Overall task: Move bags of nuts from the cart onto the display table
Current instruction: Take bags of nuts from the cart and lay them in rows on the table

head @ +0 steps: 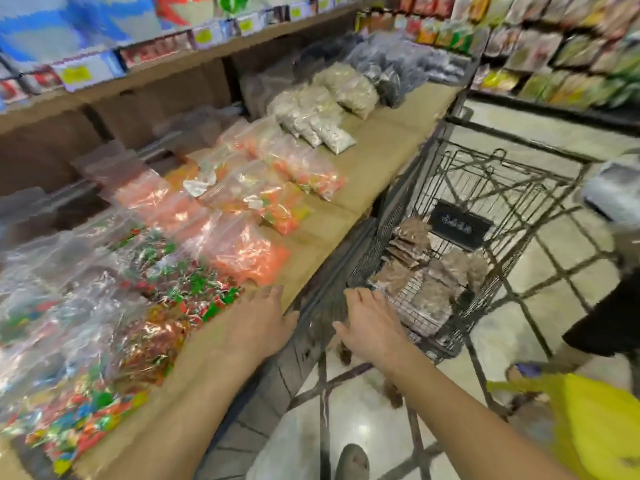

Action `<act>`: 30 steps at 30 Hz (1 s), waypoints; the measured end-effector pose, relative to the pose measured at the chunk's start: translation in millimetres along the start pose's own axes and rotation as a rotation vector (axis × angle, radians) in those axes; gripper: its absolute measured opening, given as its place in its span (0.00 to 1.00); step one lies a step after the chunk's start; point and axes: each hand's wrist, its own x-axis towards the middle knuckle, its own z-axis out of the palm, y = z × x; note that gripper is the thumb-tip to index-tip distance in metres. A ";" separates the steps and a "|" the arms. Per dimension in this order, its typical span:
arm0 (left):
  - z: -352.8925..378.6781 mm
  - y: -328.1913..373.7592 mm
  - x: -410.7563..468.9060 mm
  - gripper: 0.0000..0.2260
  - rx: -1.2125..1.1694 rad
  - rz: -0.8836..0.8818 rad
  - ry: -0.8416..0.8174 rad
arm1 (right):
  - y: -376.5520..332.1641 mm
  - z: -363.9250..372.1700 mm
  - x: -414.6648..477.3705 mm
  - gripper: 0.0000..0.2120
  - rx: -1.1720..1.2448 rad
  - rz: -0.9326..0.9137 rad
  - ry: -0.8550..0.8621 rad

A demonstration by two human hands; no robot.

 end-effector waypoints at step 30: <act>20.0 211.6 304.7 0.27 0.074 0.441 -0.276 | 218.2 -20.0 164.4 0.34 0.139 0.547 -0.059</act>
